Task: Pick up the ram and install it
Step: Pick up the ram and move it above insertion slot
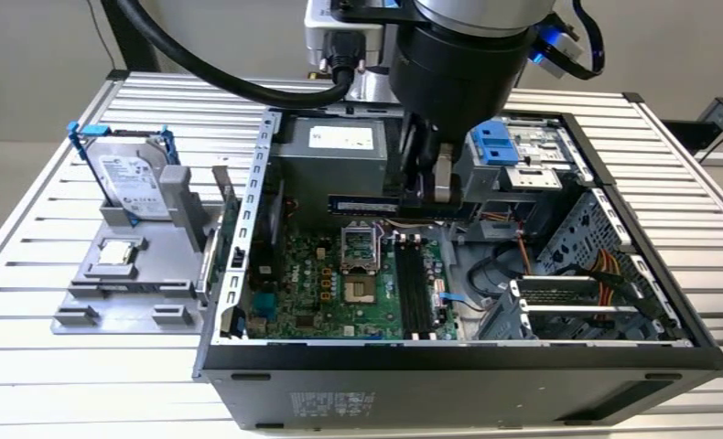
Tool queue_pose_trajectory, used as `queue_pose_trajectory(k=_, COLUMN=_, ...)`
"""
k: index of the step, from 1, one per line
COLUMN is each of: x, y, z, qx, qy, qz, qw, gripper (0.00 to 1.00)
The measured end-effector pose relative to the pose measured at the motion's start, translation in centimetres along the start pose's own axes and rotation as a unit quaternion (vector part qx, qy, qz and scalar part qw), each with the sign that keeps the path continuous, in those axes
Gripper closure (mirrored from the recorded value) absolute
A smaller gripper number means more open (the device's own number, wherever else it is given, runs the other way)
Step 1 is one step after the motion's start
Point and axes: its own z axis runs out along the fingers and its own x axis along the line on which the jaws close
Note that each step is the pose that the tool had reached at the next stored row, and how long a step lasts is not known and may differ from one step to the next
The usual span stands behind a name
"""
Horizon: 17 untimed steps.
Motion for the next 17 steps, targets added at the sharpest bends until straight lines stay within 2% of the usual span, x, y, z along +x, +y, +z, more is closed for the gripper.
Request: queue_pose_trajectory(k=17, x=-0.02, y=-0.46, z=-0.01, qx=0.0015, qy=-0.0001, qz=0.000, qw=1.0000, gripper=1.00)
